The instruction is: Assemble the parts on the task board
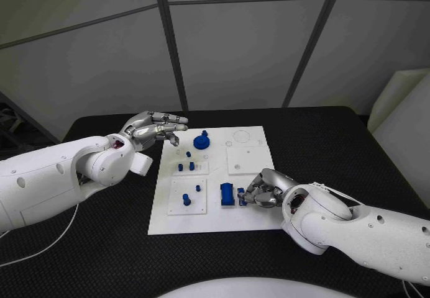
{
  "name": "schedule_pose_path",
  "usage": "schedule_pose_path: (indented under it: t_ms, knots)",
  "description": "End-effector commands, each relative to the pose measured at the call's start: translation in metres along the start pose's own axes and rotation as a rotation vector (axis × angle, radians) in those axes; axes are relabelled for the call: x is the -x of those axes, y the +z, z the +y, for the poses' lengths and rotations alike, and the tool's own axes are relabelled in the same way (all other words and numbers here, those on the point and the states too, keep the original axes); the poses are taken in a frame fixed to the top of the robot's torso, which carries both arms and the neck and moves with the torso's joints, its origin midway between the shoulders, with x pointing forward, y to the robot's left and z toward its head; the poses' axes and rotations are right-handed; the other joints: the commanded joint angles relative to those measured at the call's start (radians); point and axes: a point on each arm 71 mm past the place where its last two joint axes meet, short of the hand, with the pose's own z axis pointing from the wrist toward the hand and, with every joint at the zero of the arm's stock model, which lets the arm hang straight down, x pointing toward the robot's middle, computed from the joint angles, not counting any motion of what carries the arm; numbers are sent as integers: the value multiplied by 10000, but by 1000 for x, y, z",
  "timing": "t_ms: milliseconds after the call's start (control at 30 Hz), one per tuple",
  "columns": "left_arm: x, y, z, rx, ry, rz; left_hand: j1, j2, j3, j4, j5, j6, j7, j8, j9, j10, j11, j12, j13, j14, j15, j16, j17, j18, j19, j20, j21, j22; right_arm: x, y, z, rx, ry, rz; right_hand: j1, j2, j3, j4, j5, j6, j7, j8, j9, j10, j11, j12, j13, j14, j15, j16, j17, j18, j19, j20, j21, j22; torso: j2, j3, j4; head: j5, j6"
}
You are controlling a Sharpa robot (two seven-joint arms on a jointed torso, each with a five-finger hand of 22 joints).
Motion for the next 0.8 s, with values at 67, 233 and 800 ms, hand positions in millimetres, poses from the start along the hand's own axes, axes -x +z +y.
schedule_pose_path:
  t_ms: [67,233,800]
  knots:
    - [-2,1,-1,-12,-80,166,-3,58,2,-80,110,-5,44,-73,-6,-50,31,-52,11,-26,21,-54,-6,-111,-51,-8,-29,23,-4,-1,4,99,-106,259,-429,5,-119,68,-82,210,-20,-16,5,177,-124,90,19,677,-83,49,610,-34,512,-77,34,1644,-3,5,-6,2,8]
    - [-2,1,-1,1,-83,178,-3,58,2,-80,110,-5,44,-73,-6,-50,31,-52,11,-26,21,-54,-6,-111,-51,-8,-29,23,-4,-1,5,142,-175,253,-806,-7,-255,70,-133,440,-83,48,93,197,-174,96,34,679,-121,54,623,-33,511,-109,33,1647,-8,0,-9,-18,2]
    - [-2,0,-1,38,-89,203,-3,58,2,-80,110,-5,44,-73,-6,-50,31,-52,11,-26,21,-54,-6,-111,-51,-8,-29,23,1,-2,-1,203,-443,43,568,-232,-304,-857,-3143,494,-160,-45,454,203,-242,85,91,674,-188,39,624,-29,497,-185,4,1642,-9,2,-1,-11,14]
